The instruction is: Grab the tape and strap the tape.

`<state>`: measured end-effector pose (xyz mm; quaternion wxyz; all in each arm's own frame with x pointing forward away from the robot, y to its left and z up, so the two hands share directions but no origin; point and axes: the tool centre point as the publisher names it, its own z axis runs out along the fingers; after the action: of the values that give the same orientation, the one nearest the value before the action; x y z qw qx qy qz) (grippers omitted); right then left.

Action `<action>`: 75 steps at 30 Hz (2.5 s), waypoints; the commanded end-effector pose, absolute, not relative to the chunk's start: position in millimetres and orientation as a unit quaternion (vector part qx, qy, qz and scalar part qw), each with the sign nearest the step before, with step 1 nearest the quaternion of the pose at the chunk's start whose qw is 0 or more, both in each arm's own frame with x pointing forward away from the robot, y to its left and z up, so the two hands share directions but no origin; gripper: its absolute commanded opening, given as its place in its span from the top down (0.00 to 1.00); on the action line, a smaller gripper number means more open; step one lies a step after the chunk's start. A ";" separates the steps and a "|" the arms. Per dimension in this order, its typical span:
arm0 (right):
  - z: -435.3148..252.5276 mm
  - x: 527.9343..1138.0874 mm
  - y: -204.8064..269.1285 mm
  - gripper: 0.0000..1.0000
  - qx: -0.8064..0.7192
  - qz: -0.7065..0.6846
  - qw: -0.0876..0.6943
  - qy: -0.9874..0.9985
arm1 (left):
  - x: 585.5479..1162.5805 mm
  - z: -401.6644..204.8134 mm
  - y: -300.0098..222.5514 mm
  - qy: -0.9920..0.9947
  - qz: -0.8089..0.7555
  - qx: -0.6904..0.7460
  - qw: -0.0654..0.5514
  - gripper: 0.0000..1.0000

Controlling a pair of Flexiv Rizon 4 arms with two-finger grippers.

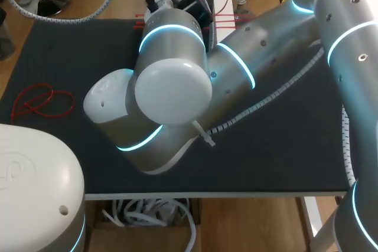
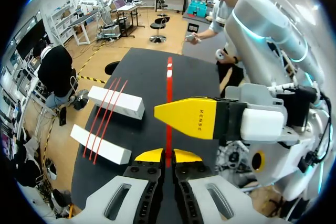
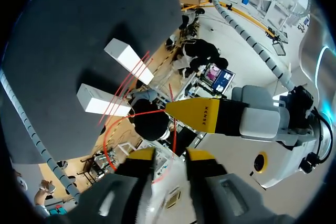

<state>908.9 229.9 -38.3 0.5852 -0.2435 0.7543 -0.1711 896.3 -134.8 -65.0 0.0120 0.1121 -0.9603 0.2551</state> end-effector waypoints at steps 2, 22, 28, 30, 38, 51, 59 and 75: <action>-32.0 907.1 223.1 0.00 -0.245 -0.164 0.574 0.764 | 896.3 -64.1 -135.3 -0.961 0.253 0.113 0.012 1.00; 4.9 883.4 172.0 0.14 -0.204 -0.163 0.556 0.789 | 896.3 -64.1 -135.3 -0.961 0.253 0.113 0.012 1.00; 26.7 888.8 145.7 0.00 -0.177 -0.181 0.565 0.785 | 896.3 -64.1 -135.3 -0.961 0.253 0.113 0.012 1.00; 31.5 891.5 138.5 0.00 -0.170 -0.187 0.567 0.784 | 896.3 -64.1 -135.3 -0.961 0.253 0.113 0.012 1.00; 38.5 895.8 124.8 0.00 -0.164 -0.202 0.567 0.781 | 896.3 -64.1 -135.3 -0.961 0.253 0.113 0.012 1.00; 38.5 895.8 124.8 0.00 -0.164 -0.202 0.567 0.781 | 865.6 -93.0 -52.7 -0.937 0.210 0.273 0.057 1.00; 38.5 895.8 124.8 0.00 -0.164 -0.202 0.567 0.781 | 840.4 -119.7 35.6 -0.922 0.146 0.345 0.101 1.00; 38.5 895.8 124.8 0.00 -0.164 -0.202 0.567 0.781 | 836.7 -152.6 164.5 -0.907 0.067 0.386 0.151 1.00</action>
<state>894.7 126.2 36.7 0.5685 -0.1621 0.7808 -0.2025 829.9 155.5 -152.6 0.1389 0.3888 -0.9086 0.0626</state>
